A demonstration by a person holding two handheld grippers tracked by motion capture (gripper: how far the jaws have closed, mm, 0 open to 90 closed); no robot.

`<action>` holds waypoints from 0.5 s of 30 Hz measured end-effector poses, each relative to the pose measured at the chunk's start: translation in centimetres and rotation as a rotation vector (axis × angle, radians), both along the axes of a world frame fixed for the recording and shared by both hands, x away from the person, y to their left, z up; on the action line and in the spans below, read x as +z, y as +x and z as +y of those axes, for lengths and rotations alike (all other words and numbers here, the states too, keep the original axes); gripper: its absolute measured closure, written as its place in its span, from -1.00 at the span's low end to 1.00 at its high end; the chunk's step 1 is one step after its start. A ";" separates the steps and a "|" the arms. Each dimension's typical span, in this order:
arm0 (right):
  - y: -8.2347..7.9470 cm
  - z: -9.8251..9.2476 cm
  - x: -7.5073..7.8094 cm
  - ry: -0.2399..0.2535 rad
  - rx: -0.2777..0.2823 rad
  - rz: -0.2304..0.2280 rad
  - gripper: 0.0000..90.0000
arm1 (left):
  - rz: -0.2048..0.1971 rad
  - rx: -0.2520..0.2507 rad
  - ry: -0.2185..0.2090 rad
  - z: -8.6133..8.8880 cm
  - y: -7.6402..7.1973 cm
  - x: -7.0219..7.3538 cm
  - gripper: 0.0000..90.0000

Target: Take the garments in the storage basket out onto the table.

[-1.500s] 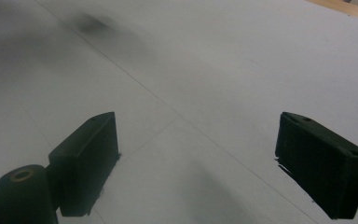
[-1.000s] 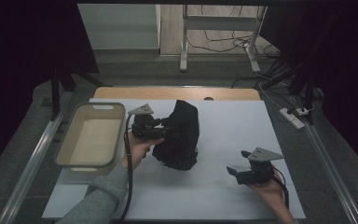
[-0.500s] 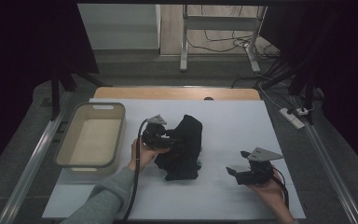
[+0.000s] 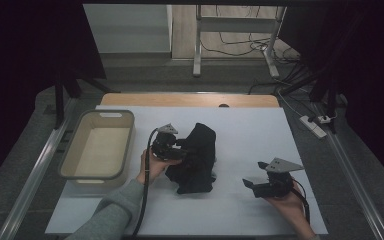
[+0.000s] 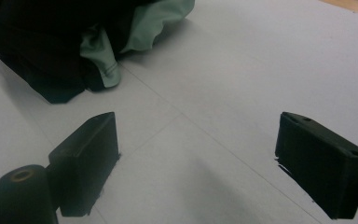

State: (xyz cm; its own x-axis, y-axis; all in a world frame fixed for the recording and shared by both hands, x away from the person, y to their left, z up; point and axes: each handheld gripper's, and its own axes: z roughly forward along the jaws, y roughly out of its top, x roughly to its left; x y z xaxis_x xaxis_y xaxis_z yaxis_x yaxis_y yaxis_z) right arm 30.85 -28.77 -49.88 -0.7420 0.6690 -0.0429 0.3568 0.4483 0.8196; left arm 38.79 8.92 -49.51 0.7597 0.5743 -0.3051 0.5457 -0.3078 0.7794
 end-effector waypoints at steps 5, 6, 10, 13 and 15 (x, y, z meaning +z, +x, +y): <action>-0.1 -0.1 0.1 0.021 0.009 0.002 -0.72 | -0.087 0.066 0.016 0.1 -0.5 1.1 -0.56; -0.2 -0.2 0.1 0.023 0.010 0.002 -0.72 | -0.113 0.090 0.014 0.3 -0.8 1.5 -0.69; -0.5 -0.4 0.3 0.024 0.006 -0.011 -0.72 | -0.156 0.097 -0.026 1.3 -1.5 2.8 -0.73; -0.7 -0.5 0.4 0.026 -0.004 -0.012 -0.72 | -0.162 0.082 -0.010 1.3 -1.9 3.3 -0.72; -0.7 -0.5 0.3 0.022 -0.009 -0.011 -0.72 | -0.158 0.082 -0.002 1.4 -2.2 3.4 -0.72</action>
